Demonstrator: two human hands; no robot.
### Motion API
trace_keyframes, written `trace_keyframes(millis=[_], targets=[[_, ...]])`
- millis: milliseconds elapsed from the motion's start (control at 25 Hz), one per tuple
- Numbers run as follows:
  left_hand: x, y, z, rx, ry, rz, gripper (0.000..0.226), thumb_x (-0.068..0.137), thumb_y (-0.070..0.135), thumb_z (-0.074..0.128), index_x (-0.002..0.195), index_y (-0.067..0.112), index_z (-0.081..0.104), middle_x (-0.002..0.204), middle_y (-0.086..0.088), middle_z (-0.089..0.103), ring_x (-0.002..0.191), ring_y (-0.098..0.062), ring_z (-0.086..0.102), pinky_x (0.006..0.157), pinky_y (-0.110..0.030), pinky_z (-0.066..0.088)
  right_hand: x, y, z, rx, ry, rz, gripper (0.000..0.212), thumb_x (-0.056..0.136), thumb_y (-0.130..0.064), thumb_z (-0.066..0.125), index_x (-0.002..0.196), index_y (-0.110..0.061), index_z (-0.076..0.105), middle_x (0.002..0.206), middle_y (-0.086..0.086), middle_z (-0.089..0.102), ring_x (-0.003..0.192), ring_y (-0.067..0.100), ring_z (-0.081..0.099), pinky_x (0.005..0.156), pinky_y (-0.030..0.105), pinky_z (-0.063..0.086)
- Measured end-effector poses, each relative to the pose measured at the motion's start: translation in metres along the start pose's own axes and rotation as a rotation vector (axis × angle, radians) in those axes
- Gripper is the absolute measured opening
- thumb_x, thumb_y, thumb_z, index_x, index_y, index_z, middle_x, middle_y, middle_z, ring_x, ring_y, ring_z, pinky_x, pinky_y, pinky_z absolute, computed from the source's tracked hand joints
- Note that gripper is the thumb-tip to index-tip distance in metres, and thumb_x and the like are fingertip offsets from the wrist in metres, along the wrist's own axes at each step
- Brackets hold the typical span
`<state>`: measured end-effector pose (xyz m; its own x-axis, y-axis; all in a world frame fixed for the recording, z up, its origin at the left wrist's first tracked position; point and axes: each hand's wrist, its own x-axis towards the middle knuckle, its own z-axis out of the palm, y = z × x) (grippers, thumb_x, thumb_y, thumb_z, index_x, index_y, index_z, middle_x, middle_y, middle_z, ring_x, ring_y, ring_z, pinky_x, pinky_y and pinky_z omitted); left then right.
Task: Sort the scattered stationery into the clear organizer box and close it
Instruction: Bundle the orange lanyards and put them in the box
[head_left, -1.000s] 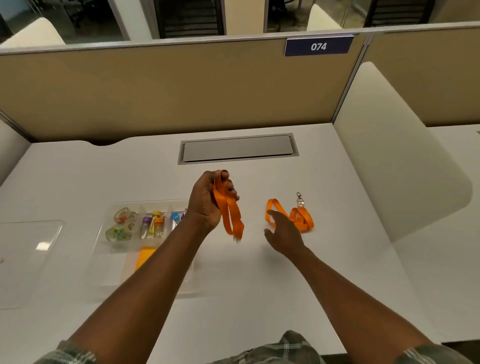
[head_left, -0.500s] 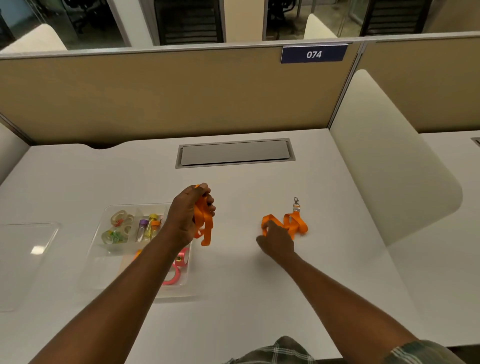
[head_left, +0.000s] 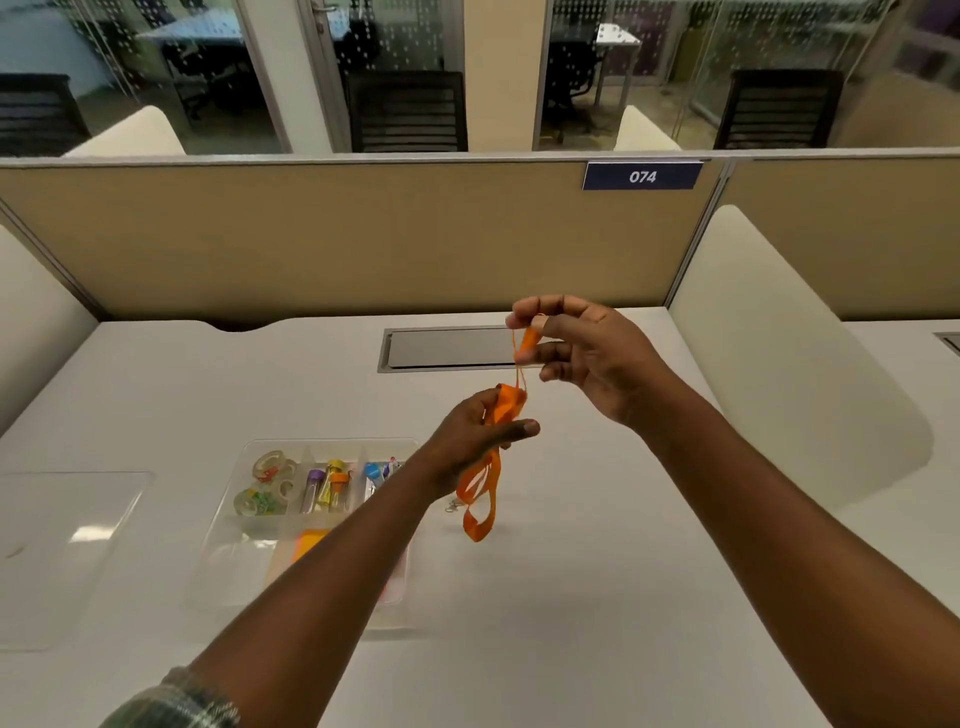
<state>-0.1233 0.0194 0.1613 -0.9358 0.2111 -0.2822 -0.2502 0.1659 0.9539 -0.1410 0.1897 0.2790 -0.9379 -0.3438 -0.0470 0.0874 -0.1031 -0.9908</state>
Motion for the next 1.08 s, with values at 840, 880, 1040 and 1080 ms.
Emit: trace_keyframes(millis=[840,880,1040,1080], targets=[[-0.040,-0.014,-0.067,0.213,0.080,0.122,0.015,0.087,0.033,0.068,0.089,0.019,0.072,0.089,-0.012,0.071,0.083,-0.022,0.065,0.075,-0.034,0.052,-0.001,-0.036,0.037,-0.020,0.319,-0.311,0.039,0.093,-0.026,0.058,0.128,-0.011,0.061,0.127,0.010,0.067,0.117,0.023,0.065,0.099,0.037,0.054],[-0.043,-0.015,-0.074,0.193,0.118,0.127,0.016,0.087,0.033,0.067,0.089,0.018,0.071,0.088,-0.014,0.070,0.082,-0.021,0.064,0.074,-0.035,0.051,0.001,-0.021,0.032,-0.121,0.400,-0.288,0.038,0.092,-0.031,0.059,0.126,-0.015,0.063,0.125,0.007,0.068,0.117,0.021,0.064,0.100,0.037,0.053],[-0.052,-0.004,-0.093,0.037,0.229,0.168,0.006,0.090,0.030,0.068,0.088,0.025,0.070,0.081,0.001,0.069,0.079,-0.012,0.064,0.067,-0.023,0.049,0.000,0.070,0.047,-0.337,0.434,-0.073,0.035,0.099,-0.036,0.055,0.127,-0.016,0.062,0.128,0.006,0.065,0.121,0.021,0.058,0.105,0.034,0.044],[-0.053,0.001,-0.095,-0.020,0.239,0.169,0.006,0.090,0.030,0.068,0.090,0.024,0.069,0.082,0.001,0.069,0.080,-0.013,0.064,0.066,-0.023,0.051,-0.003,0.091,0.059,-0.323,0.377,0.009,0.039,0.100,-0.039,0.052,0.133,-0.018,0.058,0.134,0.003,0.062,0.123,0.018,0.057,0.106,0.032,0.042]])
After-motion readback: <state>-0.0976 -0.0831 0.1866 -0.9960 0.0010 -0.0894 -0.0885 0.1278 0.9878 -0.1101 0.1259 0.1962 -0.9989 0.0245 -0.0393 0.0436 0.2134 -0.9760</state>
